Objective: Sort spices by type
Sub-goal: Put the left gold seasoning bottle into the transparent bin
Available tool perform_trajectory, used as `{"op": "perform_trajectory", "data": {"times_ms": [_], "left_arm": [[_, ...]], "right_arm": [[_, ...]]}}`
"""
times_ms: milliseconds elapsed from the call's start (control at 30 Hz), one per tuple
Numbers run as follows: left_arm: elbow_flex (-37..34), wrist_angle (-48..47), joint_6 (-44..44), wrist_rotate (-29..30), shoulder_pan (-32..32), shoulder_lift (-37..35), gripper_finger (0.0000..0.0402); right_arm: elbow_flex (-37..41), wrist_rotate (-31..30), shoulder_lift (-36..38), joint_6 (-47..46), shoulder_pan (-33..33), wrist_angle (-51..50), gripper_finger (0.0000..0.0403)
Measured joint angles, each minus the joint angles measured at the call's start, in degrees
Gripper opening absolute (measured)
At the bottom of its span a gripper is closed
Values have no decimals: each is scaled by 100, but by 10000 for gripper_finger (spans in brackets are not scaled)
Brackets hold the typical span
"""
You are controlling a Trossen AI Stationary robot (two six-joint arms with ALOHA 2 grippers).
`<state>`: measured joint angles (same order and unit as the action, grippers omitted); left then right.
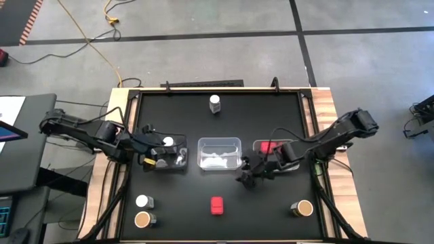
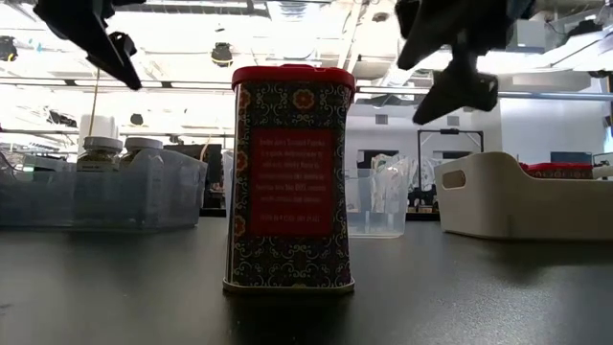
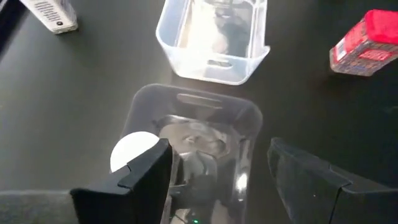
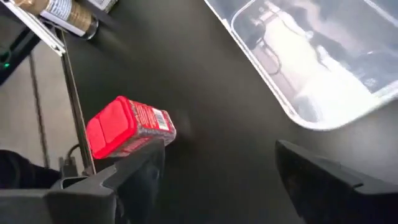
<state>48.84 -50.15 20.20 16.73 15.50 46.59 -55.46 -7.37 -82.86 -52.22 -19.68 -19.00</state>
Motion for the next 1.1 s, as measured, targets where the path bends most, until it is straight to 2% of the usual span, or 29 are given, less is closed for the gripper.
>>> {"op": "perform_trajectory", "data": {"times_ms": [133, 300, 400, 567, 800, 1000, 1100], "left_arm": [[469, -222, 437, 12, 442, 509, 251], [1458, -1046, 1357, 604, 1111, 1578, 251], [2191, -1743, 2346, 785, 1404, 2250, 251], [3282, -2766, 4653, 791, 1718, 3174, 251], [4227, -3373, 7068, 103, 2215, 3963, 251], [4304, -3232, 8361, -235, 2951, 4297, 251], [4294, -3281, 9245, -621, 3299, 4463, 251]], "right_arm": [[0, -519, 210, -117, -396, -254, 317], [0, -940, 468, -140, -691, -702, 307], [0, -952, 581, -132, -760, -949, 306], [0, -952, 703, 109, -899, -1259, 305], [0, -944, 972, 172, -1186, -1456, 305], [0, -939, 1029, 625, -1422, -1550, 305], [0, -936, 1029, 848, -1492, -1553, 305]]}}
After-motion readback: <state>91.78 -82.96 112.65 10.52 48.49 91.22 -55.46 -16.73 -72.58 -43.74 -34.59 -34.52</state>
